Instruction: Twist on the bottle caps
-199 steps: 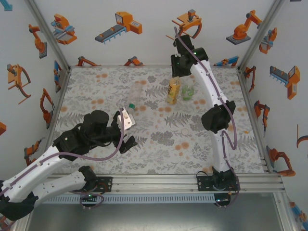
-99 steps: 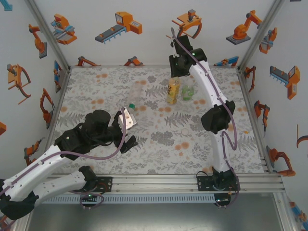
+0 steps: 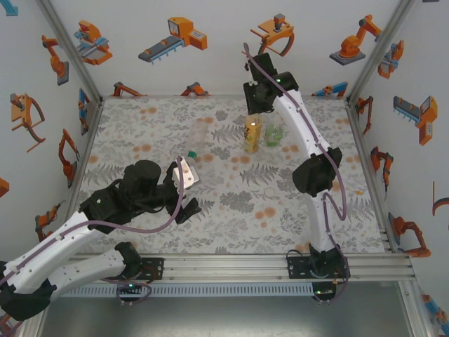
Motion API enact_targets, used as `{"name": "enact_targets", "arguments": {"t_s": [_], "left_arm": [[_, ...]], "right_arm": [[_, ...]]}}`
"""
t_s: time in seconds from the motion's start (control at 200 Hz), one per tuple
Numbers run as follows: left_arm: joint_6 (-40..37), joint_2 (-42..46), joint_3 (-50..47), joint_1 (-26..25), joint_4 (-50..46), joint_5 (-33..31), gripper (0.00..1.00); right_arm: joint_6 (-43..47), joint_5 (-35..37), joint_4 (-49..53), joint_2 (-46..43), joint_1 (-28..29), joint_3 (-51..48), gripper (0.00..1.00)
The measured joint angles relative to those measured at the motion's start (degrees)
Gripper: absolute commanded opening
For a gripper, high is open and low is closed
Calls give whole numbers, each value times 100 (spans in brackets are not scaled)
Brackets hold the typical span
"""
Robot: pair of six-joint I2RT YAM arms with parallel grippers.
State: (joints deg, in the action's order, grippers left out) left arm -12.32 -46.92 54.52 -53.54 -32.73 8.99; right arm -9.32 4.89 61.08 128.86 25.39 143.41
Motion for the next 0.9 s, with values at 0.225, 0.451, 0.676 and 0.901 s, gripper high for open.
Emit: {"name": "enact_targets", "arguments": {"t_s": [0.225,0.451,0.676,0.901], "left_arm": [[-2,-33,11,0,-2,0,77],[-2,-33,11,0,-2,-2,77],[-2,-33,11,0,-2,-2,77],[-4,-33,11,0,-2,-2,77]], "right_arm": [[22,35,-201,-52,0,-101,0],[20,22,-317,-57,0,-219,0],[20,13,-413,-127,0,-354,21],[22,17,-409,-129,0,-354,47]]}}
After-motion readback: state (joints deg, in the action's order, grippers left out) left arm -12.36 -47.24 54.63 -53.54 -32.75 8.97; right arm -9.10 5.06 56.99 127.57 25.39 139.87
